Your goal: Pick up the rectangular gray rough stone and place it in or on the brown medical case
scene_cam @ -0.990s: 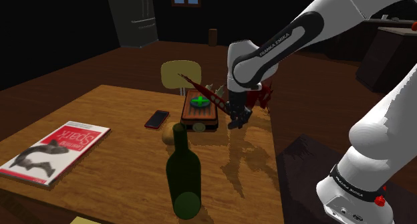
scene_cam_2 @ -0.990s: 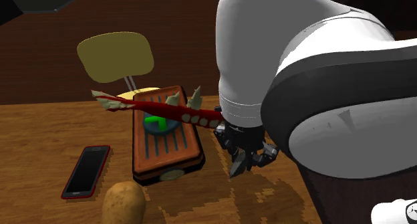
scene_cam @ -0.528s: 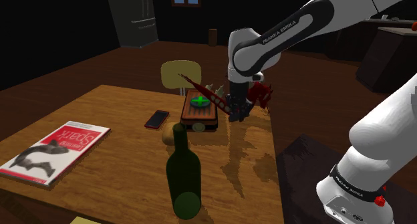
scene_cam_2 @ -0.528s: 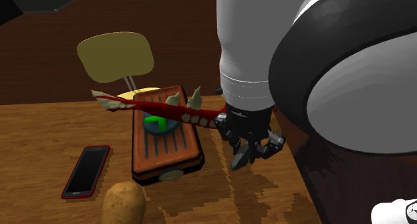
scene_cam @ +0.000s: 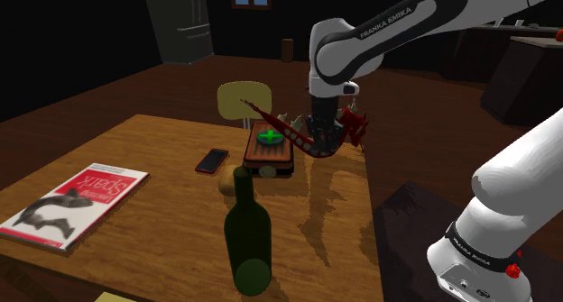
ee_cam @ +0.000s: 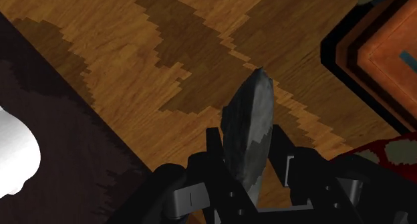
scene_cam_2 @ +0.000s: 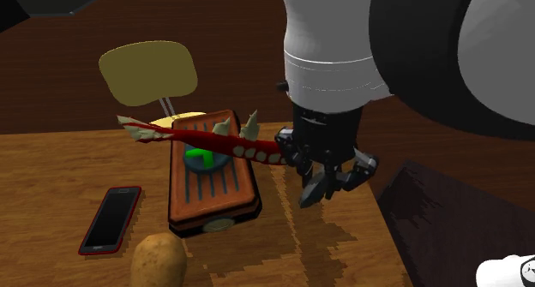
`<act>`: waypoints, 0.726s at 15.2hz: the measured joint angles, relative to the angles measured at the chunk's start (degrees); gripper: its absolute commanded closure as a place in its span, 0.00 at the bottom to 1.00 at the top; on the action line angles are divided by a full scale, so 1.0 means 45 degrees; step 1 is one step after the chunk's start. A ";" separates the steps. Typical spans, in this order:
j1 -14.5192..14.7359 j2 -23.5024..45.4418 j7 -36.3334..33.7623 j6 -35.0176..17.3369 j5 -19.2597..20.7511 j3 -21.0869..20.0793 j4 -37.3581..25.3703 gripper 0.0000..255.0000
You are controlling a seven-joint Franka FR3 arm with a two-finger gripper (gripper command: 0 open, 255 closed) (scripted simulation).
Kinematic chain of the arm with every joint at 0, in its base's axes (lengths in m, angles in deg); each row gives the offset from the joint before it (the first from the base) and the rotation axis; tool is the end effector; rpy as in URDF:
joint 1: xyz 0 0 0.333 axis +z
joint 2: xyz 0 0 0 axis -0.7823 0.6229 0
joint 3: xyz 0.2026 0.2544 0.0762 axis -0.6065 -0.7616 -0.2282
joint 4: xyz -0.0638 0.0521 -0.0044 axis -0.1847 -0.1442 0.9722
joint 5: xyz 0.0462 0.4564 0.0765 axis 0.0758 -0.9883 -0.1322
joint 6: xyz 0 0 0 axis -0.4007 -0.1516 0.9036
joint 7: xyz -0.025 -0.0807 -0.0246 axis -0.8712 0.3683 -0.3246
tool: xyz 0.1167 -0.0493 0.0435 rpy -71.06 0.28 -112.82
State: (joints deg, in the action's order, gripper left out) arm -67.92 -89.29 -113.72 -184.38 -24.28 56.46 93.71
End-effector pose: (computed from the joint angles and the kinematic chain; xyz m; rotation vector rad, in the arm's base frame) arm 0.4906 0.1325 0.3329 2.1655 -2.1563 -0.1948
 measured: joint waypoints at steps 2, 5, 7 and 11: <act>0.0002 -0.0199 0.0048 0.0384 -0.0044 0.0067 -0.0197 1.00; -0.0143 0.0384 -0.0103 0.0532 0.0287 0.0028 -0.0886 1.00; -0.0258 0.1326 -0.0455 0.0595 0.0779 -0.0098 -0.1813 1.00; -0.0315 0.3611 -0.1215 0.0773 0.2043 -0.0211 -0.4017 1.00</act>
State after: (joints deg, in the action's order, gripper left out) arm -69.34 -73.04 -119.18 -180.90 -15.09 55.51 75.64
